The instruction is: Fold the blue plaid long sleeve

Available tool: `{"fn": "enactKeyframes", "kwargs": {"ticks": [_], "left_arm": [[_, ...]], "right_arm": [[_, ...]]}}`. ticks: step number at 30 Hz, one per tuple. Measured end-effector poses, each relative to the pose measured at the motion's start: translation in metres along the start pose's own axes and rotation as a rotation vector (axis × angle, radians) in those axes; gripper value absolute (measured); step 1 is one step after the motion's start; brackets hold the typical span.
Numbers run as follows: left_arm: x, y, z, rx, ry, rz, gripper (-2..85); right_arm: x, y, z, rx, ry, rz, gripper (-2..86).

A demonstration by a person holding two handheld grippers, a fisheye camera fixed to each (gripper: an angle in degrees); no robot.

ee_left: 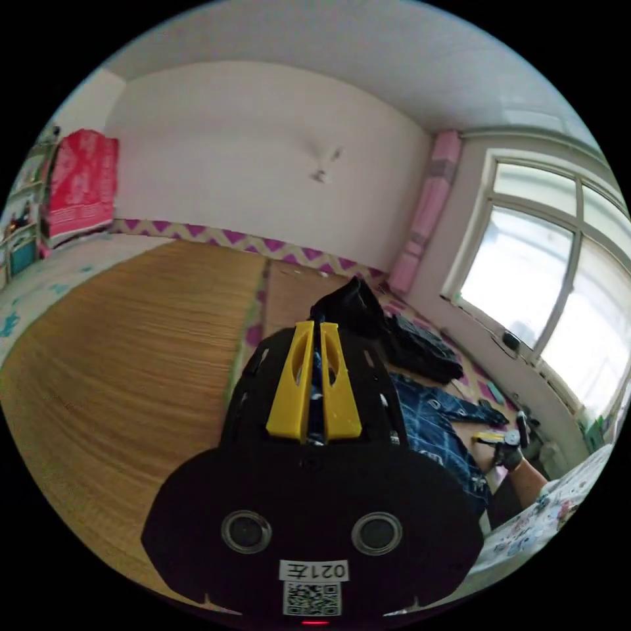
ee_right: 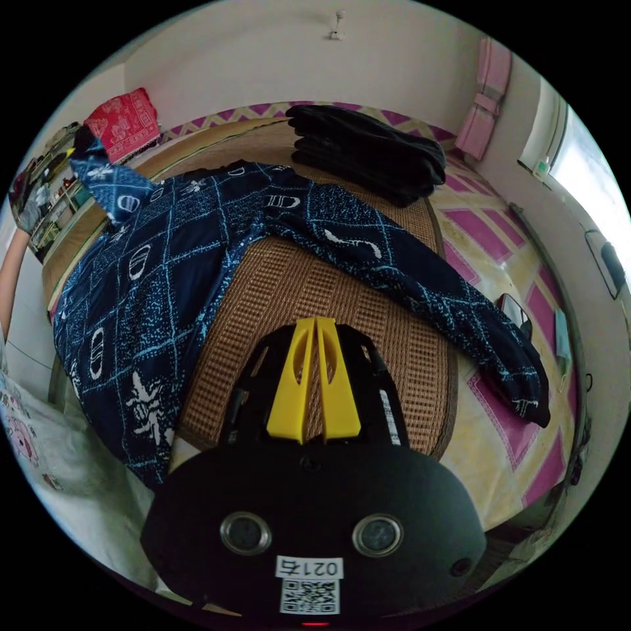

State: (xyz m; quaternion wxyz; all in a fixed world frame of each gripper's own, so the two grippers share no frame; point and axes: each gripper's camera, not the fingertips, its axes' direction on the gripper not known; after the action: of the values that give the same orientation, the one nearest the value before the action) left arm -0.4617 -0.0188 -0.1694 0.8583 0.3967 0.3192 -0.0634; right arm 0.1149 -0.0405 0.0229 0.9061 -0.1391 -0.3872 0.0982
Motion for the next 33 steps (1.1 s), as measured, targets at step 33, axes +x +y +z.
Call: {"fn": "enactKeyframes", "kwargs": {"ticks": [33], "left_arm": [[-0.538,0.207,-0.294,-0.063,-0.245,-0.662,4.5]], "right_arm": [[0.021,0.018,0.010,-0.002,-0.033,0.041,-0.6]]}}
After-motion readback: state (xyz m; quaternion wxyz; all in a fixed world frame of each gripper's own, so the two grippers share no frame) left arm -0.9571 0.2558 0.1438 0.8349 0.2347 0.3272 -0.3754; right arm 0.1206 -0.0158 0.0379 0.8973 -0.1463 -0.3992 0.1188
